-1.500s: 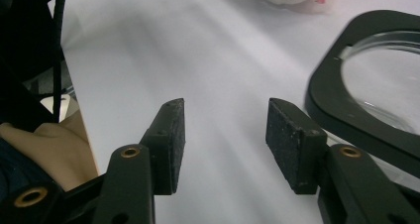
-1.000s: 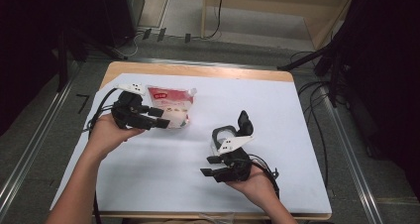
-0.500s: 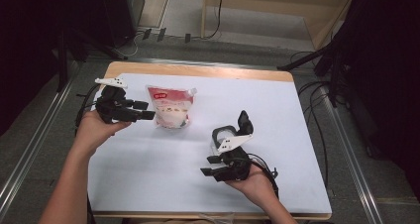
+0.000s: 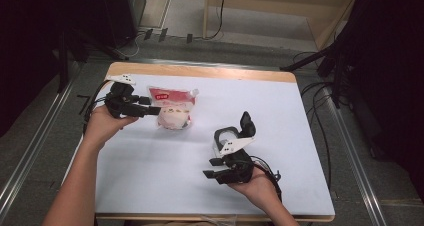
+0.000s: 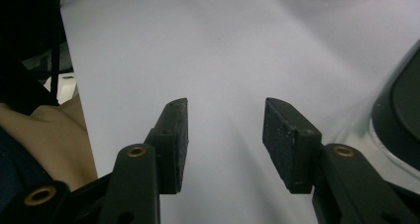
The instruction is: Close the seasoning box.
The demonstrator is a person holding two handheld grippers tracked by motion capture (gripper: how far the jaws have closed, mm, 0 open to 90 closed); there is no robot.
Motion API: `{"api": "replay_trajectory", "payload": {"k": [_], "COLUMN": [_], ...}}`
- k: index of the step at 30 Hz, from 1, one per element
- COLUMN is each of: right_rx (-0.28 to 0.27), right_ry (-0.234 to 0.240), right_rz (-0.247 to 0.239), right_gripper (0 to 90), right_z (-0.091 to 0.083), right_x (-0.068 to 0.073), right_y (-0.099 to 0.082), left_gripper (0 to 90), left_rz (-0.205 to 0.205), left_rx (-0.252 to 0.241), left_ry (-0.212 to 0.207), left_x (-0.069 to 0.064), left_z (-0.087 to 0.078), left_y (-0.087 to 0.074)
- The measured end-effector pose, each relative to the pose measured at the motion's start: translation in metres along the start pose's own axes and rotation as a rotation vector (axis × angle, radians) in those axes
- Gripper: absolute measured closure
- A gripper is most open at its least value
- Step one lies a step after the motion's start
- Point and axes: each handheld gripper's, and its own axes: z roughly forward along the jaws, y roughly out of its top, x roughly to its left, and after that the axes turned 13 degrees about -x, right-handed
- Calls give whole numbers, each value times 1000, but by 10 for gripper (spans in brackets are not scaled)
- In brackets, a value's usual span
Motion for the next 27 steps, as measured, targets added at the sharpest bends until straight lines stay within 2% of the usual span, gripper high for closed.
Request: {"api": "replay_trajectory", "payload": {"k": [4,5,7,10,12,15,20,21,23,26,27], "right_rx": [-4,0,0,-8,-11,-16,-33,-26,-22,-22,-31], "right_ry": [-1,-4,-2,0,-1,-1,-2,-2,-4,3,2], "right_rz": [1,6,1,0,3,11,14,1,-3,-7,-13], "right_gripper": [532,530,529,528,528,528,526,522,526,527,522], "right_z": [2,2,3,6,7,13,20,24,26,32,38], "right_x": [-2,-2,-1,0,0,0,0,0,0,1,2], "right_y": [-2,-2,-3,-3,-2,0,6,10,11,19,24], "left_gripper": [421,423,424,440,453,483,586,605,619,694,718], "left_rz": [2,-5,-3,28,34,53,81,83,82,74,54], "left_rx": [0,-10,-8,1,0,5,-9,-7,-16,-19,-14], "left_ry": [-23,-47,-44,-53,-56,-44,-41,-39,-31,-28,-32], "left_x": [4,5,4,2,1,-1,-5,-6,-7,-8,-9], "left_z": [10,14,17,22,26,29,32,33,34,35,35], "left_y": [3,3,3,7,9,11,12,13,12,12,13]}}
